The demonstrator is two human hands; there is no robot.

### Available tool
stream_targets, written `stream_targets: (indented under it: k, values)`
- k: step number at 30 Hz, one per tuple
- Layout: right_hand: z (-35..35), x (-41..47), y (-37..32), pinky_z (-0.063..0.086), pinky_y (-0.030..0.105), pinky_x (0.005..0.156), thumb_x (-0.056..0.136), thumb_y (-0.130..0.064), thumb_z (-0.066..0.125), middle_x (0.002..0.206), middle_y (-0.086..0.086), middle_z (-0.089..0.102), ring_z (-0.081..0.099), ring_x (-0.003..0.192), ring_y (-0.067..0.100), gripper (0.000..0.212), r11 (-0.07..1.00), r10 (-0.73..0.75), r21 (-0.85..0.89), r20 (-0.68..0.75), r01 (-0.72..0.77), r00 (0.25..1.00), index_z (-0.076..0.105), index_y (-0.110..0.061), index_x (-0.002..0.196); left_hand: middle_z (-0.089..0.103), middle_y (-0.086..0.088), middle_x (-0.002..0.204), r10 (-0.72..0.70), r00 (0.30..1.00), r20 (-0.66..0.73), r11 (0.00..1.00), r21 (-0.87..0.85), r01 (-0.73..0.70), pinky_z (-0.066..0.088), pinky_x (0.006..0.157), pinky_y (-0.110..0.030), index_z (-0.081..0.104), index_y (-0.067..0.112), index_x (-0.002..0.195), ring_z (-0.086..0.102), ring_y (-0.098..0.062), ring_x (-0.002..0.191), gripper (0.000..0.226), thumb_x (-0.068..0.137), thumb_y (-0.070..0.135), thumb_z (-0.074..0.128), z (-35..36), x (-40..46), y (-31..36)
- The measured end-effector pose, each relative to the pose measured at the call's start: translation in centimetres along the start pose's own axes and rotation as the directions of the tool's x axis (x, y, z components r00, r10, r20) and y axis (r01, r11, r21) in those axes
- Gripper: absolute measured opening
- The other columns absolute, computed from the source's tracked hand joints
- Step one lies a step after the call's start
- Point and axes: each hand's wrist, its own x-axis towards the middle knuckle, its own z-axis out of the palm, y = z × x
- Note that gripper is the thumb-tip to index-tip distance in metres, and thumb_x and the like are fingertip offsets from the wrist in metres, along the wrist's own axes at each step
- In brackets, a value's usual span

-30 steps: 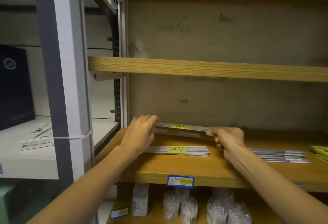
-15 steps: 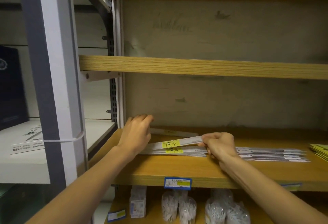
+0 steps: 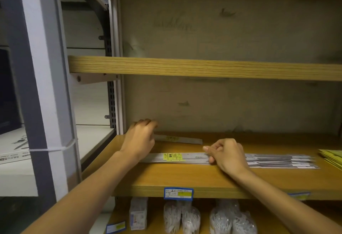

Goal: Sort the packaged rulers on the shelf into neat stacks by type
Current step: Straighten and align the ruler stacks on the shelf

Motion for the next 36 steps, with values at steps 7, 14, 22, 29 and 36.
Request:
stream_targets:
  k: [7,14,22,29,36]
  values:
    - [0.0,2.5,-0.6,0.047,0.025,0.075,0.086,-0.038,0.068,0.053,-0.001,0.067,0.060,0.052,0.003,0.028,0.996,0.005,0.093,-0.085,0.002,0.996,0.068,-0.017,0.068,0.062,-0.005,0.120,0.001,0.996,0.085,1.000,-0.004,-0.001,0.046,0.087,-0.035,0.057,0.016,0.123,0.056,-0.026,0.108,0.035,0.090,0.006,0.049,1.0,1.3,-0.2]
    - [0.6,5.6,-1.1,0.050,0.031,0.075,0.088,-0.040,0.066,0.050,-0.001,0.064,0.052,0.041,0.000,0.036,0.982,0.018,0.191,-0.126,0.007,0.992,0.065,-0.013,0.065,0.061,0.000,0.112,0.001,0.976,0.218,1.000,-0.004,0.000,0.047,0.083,-0.034,0.055,0.022,0.115,0.056,-0.022,0.099,0.021,0.096,0.018,0.047,2.8,3.1,-0.9]
    - [2.0,8.1,-0.7,0.043,0.019,0.058,0.090,-0.040,0.062,0.053,0.000,0.064,0.049,0.034,-0.002,0.035,0.979,0.014,0.203,-0.045,-0.004,0.999,0.064,-0.011,0.070,0.055,0.003,0.128,-0.045,0.904,0.424,0.999,0.003,0.049,0.043,0.093,-0.031,0.049,0.031,0.128,0.051,-0.020,0.114,0.029,0.099,0.031,0.046,5.4,4.9,-2.4]
    - [2.4,9.1,-0.1,0.041,0.021,0.056,0.090,-0.039,0.062,0.051,-0.001,0.062,0.046,0.032,-0.002,0.035,0.974,0.003,0.227,-0.021,0.002,1.000,0.065,-0.011,0.069,0.050,-0.007,0.133,-0.076,0.824,0.562,0.997,0.029,0.072,0.039,0.095,-0.028,0.047,0.023,0.135,0.049,-0.025,0.118,0.039,0.098,0.037,0.048,6.7,5.5,-1.9]
    - [2.6,9.6,0.3,0.035,0.015,0.043,0.090,-0.040,0.063,0.048,-0.002,0.060,0.043,0.029,0.000,0.037,0.969,0.034,0.244,-0.016,-0.029,0.999,0.064,-0.011,0.066,0.057,-0.003,0.124,-0.073,0.846,0.528,0.997,0.005,0.083,0.043,0.090,-0.030,0.060,0.028,0.119,0.054,-0.024,0.109,0.024,0.098,0.034,0.050,6.8,5.8,-2.1]
